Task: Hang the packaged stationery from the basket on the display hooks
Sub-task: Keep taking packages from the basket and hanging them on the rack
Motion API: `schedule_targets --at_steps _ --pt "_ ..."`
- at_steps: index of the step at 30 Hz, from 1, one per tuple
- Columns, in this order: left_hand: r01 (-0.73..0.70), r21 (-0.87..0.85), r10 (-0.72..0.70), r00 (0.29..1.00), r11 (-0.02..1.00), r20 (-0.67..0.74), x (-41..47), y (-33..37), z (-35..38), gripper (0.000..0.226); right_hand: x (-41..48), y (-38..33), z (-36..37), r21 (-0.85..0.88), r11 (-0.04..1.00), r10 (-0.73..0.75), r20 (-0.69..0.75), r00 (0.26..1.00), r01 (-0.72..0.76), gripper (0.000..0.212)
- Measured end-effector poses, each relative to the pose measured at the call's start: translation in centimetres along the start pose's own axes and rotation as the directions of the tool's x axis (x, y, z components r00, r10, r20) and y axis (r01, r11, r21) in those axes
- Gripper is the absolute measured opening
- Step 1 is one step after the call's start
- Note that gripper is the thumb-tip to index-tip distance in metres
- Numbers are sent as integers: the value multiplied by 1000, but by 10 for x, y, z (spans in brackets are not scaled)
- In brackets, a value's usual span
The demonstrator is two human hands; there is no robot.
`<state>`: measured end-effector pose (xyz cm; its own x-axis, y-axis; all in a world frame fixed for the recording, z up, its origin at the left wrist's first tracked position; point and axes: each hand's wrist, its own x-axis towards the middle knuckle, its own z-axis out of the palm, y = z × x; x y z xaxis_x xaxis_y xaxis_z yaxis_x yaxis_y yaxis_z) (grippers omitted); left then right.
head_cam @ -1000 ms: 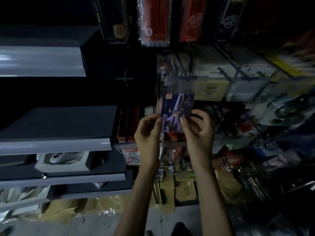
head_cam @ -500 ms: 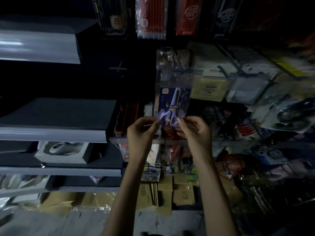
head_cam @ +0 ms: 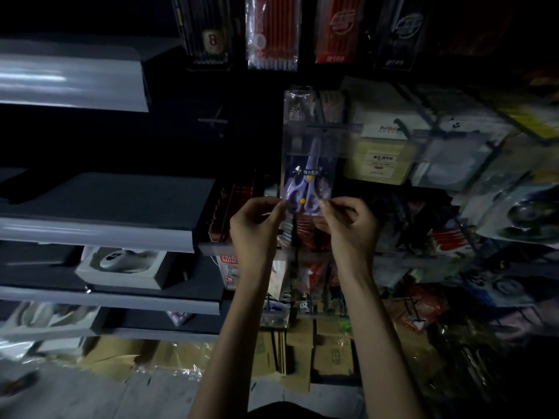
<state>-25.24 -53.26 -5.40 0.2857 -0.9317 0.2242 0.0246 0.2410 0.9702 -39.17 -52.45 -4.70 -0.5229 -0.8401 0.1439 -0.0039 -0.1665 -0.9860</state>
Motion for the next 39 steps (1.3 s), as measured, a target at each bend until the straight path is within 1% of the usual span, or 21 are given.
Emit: schedule_targets --at_steps 3,5,8,12,15,20,25,30,32,34,36,38,39 --pt "20 -36 -19 1000 999 25 6 0 2 15 2 -3 3 6 999 -34 -11 999 34 15" --pt "8 -28 -6 999 1000 47 9 -1 2 19 2 -4 5 -15 998 -66 -18 998 66 16" --pt "4 13 -5 996 1000 85 12 -4 2 20 3 1 5 -60 995 -86 -12 996 85 18" --pt "-5 102 -10 990 995 140 12 -9 0 36 4 9 4 -122 988 -96 23 995 98 28" --pt "-30 168 3 988 985 156 14 -10 0 42 4 11 4 -155 984 -87 43 995 92 33" --pt "0 165 -29 984 986 173 12 -8 1 44 6 7 6 -174 980 -95 37 995 100 34" --pt "-2 190 -35 981 982 193 10 -10 2 48 6 12 5 -233 965 -94 109 990 118 47" --pt "-33 230 -17 977 973 213 5 -7 -1 52 3 10 -1 -247 962 -68 188 980 114 54" --pt "-38 247 -13 979 968 202 2 -5 -3 52 -2 6 -4 -244 964 -59 189 980 105 52" --pt "-60 261 15 985 963 174 -3 -2 -6 44 -8 1 -8 -252 960 -78 180 981 122 47" --pt "-94 255 60 988 962 139 -9 4 -11 34 -14 -6 -11 -263 944 -144 206 968 197 38" --pt "-111 253 85 990 961 111 -17 13 -18 30 -21 -15 -13 -270 918 -224 255 941 292 29" --pt "-116 266 95 992 957 88 -21 18 -24 28 -25 -20 -11 -253 914 -243 284 927 317 25"
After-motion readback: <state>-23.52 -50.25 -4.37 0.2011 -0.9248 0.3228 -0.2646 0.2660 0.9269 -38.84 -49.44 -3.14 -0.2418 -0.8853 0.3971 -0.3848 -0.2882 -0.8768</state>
